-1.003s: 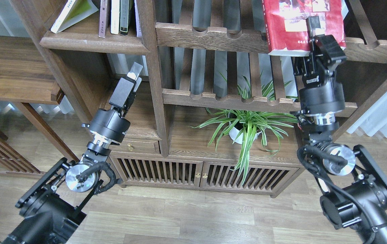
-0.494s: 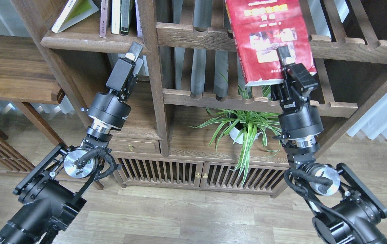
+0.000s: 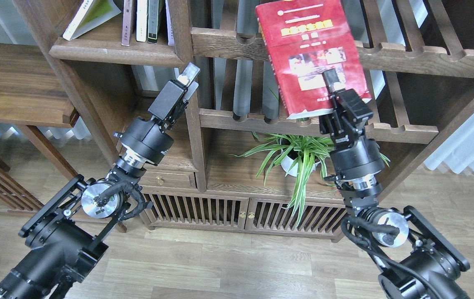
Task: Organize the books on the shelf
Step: 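Tip the dark red book off the shelf down between both grippers, then hold the dark red book between both grippers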
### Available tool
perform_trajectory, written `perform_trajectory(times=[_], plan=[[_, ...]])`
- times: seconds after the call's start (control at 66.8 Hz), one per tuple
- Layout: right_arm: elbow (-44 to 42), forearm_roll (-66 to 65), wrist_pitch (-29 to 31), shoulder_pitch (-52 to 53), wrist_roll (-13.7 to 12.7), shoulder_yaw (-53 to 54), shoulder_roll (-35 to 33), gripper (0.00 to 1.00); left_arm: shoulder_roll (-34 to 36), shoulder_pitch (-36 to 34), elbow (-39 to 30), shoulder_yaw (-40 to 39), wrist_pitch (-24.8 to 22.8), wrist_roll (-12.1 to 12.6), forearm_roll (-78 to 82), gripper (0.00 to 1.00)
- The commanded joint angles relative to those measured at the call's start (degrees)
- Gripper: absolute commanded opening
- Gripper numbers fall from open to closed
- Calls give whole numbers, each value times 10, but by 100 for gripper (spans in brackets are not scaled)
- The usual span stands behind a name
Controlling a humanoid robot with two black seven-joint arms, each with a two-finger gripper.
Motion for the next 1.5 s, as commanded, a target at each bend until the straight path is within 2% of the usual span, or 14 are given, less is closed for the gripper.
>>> perform_trajectory(times=[0.0,0.344,1.018,1.228,1.422,1.482], plan=[[0,-7,0,0,0,-14,7,4,0,0,-2,19,0,0,0,90],[-2,-45,0,12,-1,-39,58,4,0,1,-4,56,0,1,0,92],[-17,-84,0,-6,-1,-66,69,5,-1,-1,-9,55,0,1,0,91],[-22,-93,0,-12,-1,-66,69,5,3,0,-9,56,0,1,0,79],[-26,-95,0,-22,-1,-66,70,5,5,1,-8,57,0,1,0,54],[-28,-95,0,-23,-1,-66,70,5,6,2,-8,57,0,1,0,50]])
